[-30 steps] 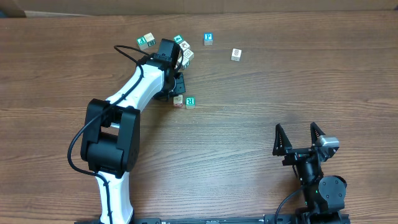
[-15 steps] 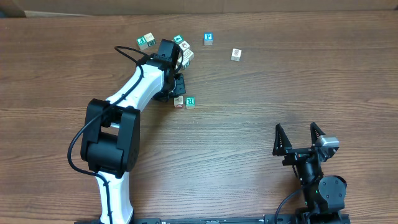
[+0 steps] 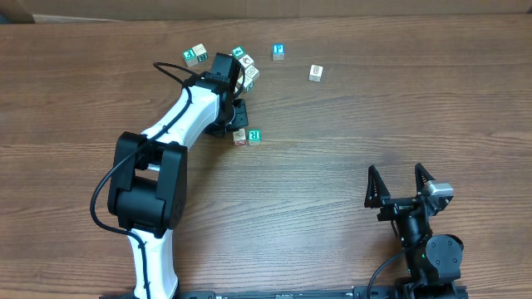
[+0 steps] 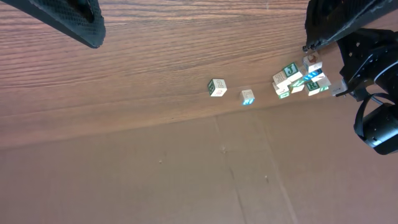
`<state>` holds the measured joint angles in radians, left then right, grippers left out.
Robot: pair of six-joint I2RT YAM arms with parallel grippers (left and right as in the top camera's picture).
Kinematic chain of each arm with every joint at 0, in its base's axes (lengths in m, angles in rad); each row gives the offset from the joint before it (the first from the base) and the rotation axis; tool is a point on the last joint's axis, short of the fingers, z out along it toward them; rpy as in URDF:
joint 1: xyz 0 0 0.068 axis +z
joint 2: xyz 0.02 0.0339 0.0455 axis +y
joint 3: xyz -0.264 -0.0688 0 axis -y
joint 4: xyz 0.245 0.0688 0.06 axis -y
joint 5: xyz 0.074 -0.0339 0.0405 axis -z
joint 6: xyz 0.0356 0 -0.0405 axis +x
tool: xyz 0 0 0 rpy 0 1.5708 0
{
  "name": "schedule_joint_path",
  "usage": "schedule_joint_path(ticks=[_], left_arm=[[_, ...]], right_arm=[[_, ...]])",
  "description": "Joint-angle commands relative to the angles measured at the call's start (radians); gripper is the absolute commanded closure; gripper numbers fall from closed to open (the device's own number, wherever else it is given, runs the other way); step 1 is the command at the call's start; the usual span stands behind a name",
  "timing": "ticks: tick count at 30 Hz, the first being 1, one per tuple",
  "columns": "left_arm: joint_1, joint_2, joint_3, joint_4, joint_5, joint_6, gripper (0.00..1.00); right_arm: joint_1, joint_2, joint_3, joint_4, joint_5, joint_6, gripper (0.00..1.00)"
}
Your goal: Form a horizontal line
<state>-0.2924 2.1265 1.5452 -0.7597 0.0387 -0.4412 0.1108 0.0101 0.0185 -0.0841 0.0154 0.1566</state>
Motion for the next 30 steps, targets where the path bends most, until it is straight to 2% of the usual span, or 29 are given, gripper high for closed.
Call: schedule_joint_path(ticks=[1,30], left_arm=[[0.001,-0.021,-0.008,-0.002,0.023,0.016,0.96],[-0.005,-0.021,-0.008,-0.014,0.033,0.020,0.96]], right_arm=[[-0.006,-0.007,-0.010,0.003,0.009,-0.001,0.00],[-0.006,-0.007,-0.010,0.003,0.009,-0.001,0.00]])
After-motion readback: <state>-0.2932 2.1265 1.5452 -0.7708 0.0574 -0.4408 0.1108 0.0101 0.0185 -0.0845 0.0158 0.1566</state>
